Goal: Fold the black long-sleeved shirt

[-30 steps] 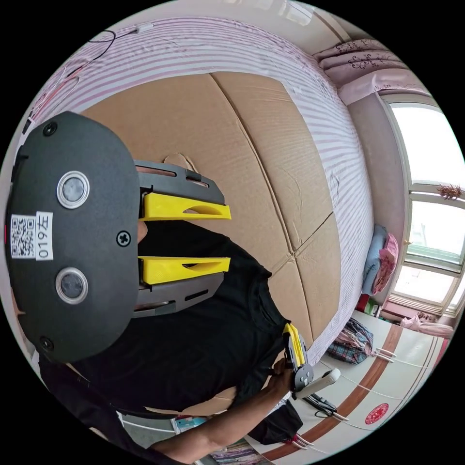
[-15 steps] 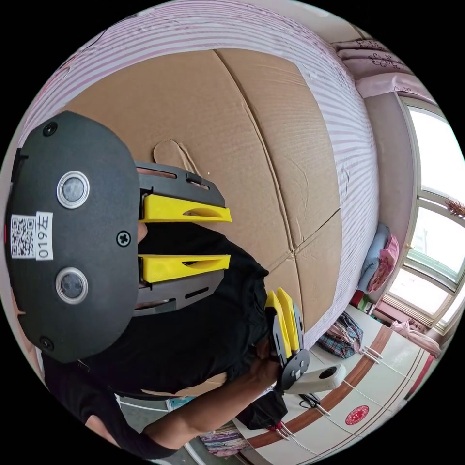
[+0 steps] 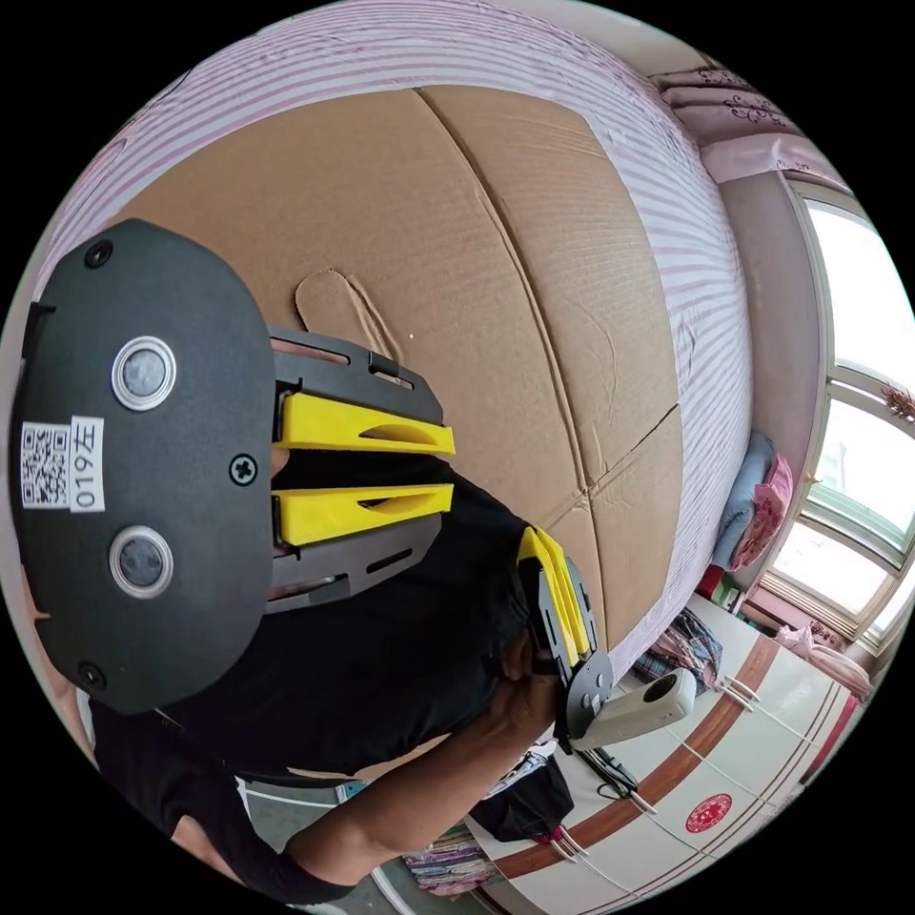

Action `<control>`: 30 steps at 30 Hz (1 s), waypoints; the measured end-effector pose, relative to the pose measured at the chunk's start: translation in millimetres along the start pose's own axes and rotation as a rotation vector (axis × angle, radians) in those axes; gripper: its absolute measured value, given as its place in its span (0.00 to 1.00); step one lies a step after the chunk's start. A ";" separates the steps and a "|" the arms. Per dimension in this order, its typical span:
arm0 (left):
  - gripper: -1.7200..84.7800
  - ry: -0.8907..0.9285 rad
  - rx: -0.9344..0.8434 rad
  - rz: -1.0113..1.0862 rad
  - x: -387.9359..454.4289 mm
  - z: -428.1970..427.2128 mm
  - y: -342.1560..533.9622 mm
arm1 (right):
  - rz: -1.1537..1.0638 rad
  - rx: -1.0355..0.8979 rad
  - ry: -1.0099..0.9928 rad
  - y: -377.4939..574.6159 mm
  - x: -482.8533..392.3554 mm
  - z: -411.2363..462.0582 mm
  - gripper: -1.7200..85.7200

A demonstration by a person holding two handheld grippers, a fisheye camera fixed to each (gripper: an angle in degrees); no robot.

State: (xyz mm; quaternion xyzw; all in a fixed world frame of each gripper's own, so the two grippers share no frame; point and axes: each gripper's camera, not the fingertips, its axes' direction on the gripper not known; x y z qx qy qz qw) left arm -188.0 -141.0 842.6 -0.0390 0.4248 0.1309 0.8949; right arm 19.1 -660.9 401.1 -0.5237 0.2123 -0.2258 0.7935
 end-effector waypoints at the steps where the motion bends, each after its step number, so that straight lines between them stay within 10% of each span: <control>1: 0.05 0.004 0.002 0.005 0.7 -0.1 0.1 | -0.007 -0.005 0.004 1.0 -1.0 0.6 0.02; 30: 0.11 -0.292 -0.057 -0.075 75.1 -10.3 -22.8 | -0.009 0.056 0.193 83.1 -5.3 -50.4 0.07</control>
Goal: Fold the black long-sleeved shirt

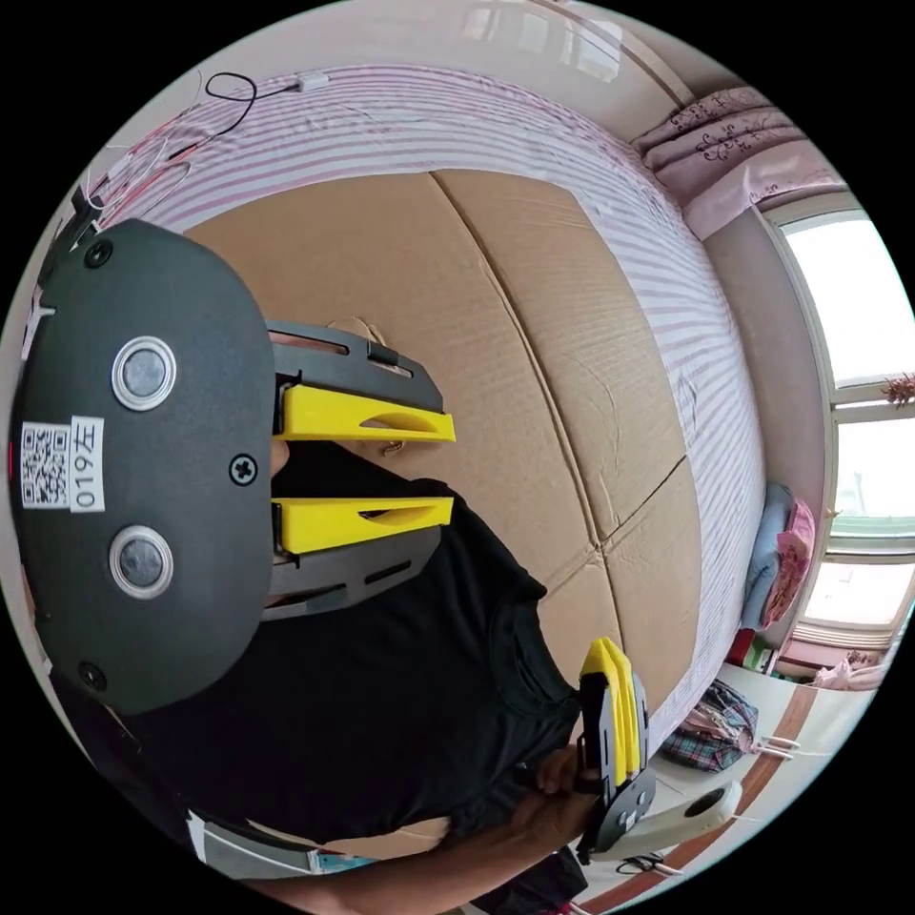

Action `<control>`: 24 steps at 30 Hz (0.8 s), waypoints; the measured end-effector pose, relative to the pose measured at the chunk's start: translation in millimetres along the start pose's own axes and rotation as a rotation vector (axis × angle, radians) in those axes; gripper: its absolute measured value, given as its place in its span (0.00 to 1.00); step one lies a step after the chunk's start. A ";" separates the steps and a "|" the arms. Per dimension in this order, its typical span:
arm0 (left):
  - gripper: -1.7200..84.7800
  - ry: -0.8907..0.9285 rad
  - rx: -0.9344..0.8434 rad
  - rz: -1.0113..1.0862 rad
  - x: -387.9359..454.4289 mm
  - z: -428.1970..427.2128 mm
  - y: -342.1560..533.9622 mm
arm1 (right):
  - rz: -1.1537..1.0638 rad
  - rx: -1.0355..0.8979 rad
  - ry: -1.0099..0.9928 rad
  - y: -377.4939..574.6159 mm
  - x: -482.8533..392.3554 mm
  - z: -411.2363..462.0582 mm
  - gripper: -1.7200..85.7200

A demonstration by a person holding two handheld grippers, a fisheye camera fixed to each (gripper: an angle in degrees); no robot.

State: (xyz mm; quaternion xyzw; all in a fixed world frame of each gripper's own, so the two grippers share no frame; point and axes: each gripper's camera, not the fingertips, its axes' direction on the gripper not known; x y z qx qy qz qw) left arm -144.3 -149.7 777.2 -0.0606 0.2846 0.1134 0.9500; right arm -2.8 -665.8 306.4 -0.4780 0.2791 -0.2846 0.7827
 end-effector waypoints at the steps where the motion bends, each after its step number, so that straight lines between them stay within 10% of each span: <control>1: 0.11 0.012 0.004 -0.008 0.0 -1.1 0.0 | 0.007 -0.014 0.028 9.8 5.0 -4.1 0.07; 13: 0.13 -0.022 0.057 -0.168 7.8 -26.0 -18.8 | 0.138 -0.014 0.132 104.2 62.8 -40.5 0.05; 24: 0.08 0.316 0.184 0.225 195.0 -37.9 -87.5 | 0.214 -0.123 0.104 231.6 124.1 -77.2 0.06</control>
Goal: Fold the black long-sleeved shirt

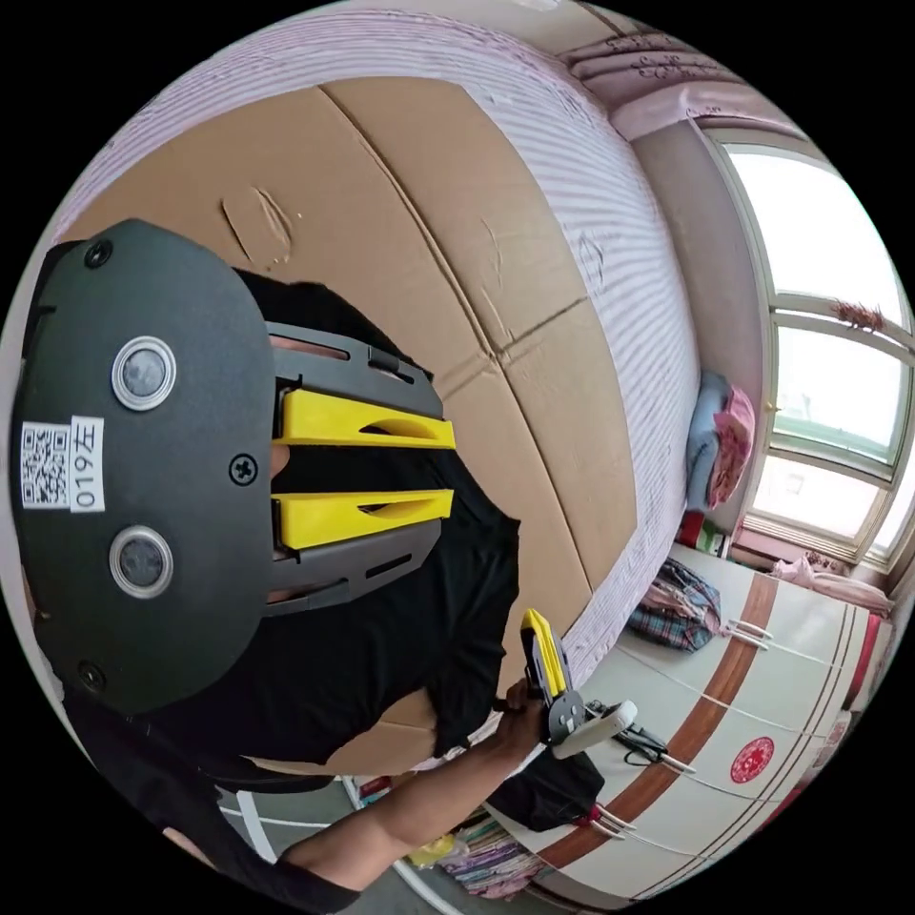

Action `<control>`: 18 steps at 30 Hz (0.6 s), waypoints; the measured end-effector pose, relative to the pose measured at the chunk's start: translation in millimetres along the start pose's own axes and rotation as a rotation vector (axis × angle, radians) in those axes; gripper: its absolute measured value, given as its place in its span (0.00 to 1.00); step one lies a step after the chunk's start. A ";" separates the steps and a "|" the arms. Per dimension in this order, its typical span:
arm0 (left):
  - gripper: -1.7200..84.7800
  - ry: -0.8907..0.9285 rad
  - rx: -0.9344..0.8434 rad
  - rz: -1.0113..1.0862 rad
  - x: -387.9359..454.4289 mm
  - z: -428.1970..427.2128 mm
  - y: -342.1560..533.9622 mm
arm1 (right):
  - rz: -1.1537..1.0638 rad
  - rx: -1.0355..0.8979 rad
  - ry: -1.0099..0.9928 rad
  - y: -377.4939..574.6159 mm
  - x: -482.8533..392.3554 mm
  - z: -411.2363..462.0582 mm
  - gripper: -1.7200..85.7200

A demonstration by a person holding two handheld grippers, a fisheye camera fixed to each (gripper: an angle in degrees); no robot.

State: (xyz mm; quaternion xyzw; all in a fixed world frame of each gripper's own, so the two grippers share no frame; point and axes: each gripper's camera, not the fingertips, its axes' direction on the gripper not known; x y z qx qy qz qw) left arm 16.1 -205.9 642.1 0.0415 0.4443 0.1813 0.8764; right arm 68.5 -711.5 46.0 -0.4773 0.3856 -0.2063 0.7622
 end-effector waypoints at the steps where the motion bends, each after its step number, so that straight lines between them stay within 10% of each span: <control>1: 0.08 0.012 -0.005 0.012 8.5 7.3 -7.2 | 0.011 0.006 -0.030 9.1 8.3 1.3 0.06; 18: 0.10 -0.037 -0.157 -0.094 97.5 120.0 -129.5 | -0.070 0.028 -0.129 15.0 29.8 52.5 0.07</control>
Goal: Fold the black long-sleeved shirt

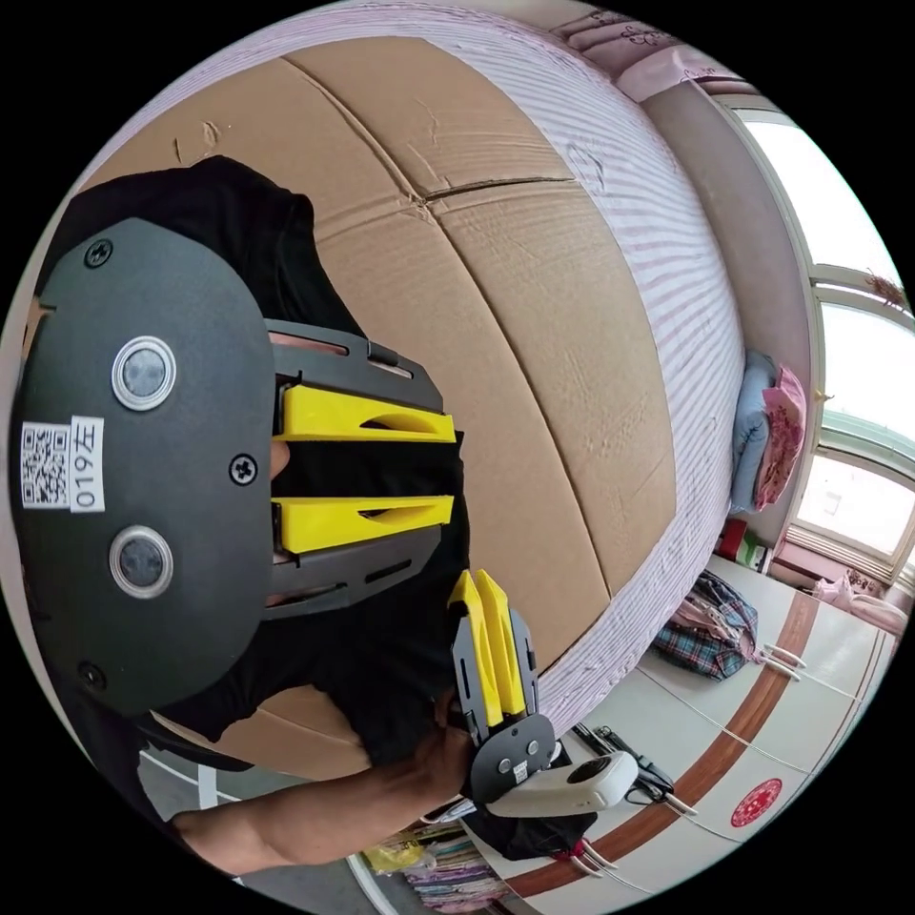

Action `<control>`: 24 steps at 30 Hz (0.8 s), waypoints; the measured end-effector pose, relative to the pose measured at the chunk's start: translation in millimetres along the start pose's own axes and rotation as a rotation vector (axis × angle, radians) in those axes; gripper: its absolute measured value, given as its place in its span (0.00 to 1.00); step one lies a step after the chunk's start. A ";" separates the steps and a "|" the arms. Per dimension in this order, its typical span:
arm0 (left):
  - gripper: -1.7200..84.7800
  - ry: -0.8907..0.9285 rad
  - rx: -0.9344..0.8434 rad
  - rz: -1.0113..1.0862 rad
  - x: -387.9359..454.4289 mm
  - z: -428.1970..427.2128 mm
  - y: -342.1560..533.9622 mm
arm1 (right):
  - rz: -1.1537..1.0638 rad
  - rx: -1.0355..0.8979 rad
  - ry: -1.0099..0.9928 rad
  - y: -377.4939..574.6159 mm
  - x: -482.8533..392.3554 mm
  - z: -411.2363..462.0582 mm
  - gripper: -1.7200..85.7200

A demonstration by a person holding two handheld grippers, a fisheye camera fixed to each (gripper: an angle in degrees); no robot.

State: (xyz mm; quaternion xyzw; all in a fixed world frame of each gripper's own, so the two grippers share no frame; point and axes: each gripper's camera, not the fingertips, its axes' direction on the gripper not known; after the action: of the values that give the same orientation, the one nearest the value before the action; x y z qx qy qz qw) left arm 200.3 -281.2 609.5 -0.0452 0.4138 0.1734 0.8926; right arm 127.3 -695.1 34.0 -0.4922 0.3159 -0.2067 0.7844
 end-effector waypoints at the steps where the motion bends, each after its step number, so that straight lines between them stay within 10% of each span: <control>1: 0.10 -0.006 -0.002 0.000 2.4 1.0 -1.8 | -0.006 -0.020 0.005 1.8 1.6 5.7 0.07; 24: 0.06 -0.185 -0.046 0.070 98.4 12.2 -62.7 | 0.003 -0.050 0.064 104.4 30.0 17.8 0.09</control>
State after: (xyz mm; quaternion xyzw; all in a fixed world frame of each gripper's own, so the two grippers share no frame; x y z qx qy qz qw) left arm 289.6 -310.4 539.4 -0.0351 0.3266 0.2173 0.9192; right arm 162.6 -657.8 -63.4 -0.5042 0.3465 -0.2131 0.7617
